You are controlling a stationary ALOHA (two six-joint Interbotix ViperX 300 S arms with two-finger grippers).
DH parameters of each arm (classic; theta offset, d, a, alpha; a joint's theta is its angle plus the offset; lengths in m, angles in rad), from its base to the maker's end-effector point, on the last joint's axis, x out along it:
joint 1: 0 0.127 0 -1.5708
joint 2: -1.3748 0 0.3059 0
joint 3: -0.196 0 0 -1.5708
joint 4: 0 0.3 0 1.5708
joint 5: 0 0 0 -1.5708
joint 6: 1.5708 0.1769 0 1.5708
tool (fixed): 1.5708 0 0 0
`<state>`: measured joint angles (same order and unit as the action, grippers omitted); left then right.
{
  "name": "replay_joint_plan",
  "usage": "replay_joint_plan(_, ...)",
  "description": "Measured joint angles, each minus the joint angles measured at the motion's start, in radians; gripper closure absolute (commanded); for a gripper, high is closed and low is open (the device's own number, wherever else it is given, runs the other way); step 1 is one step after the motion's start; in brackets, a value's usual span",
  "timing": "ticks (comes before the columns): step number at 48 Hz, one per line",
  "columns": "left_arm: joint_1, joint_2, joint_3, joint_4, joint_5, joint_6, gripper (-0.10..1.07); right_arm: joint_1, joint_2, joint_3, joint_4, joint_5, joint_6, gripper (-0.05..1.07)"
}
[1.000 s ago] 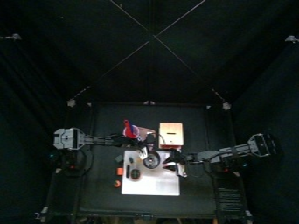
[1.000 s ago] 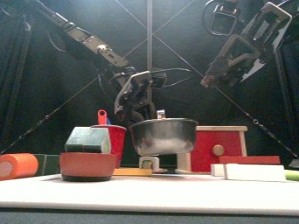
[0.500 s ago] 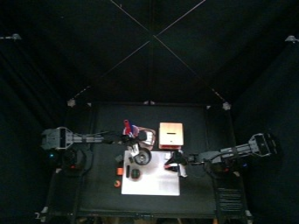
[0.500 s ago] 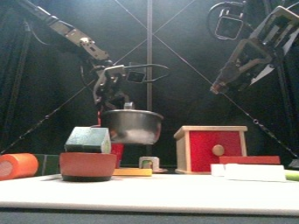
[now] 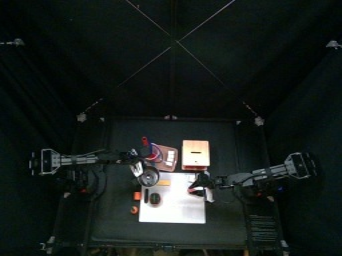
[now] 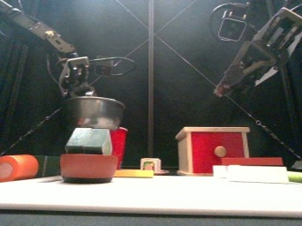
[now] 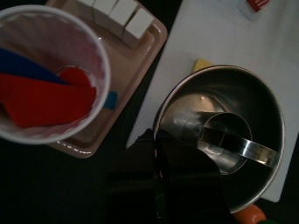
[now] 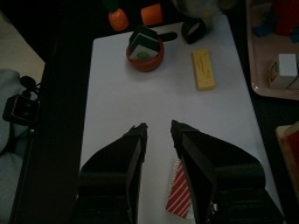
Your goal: Move the metal bowl off the cutting board
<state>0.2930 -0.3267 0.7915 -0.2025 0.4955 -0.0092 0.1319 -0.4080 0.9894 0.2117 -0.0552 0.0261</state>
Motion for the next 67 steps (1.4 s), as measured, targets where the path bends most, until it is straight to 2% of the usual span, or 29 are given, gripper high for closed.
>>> replay_joint_plan(9,0.072,-0.1,0.091,0.0,-0.002,0.002,0.71,-0.002,0.0,0.0,0.0,0.0,0.0,0.32)
replay_joint_plan(19,0.137,-0.153,0.176,0.0,-0.002,0.002,0.71,-0.003,0.002,0.0,0.0,0.0,0.0,0.32)
replay_joint_plan(28,0.202,-0.181,0.225,0.0,-0.005,0.003,0.71,-0.003,0.002,0.0,0.0,-0.002,0.0,0.32)
replay_joint_plan(36,0.311,-0.184,0.247,0.0,-0.009,0.002,0.71,-0.003,0.003,0.0,0.0,-0.002,0.0,0.32)
replay_joint_plan(46,0.407,-0.178,0.285,0.005,-0.015,0.003,0.68,-0.003,0.009,0.0,0.0,-0.002,0.0,0.32)
replay_joint_plan(55,0.459,-0.155,0.311,0.006,-0.067,0.008,0.57,-0.006,0.018,0.0,-0.003,-0.003,0.0,0.32)
replay_joint_plan(67,0.463,-0.057,0.31,0.008,-0.146,0.008,0.28,-0.011,0.021,-0.002,-0.002,-0.003,0.0,0.32)
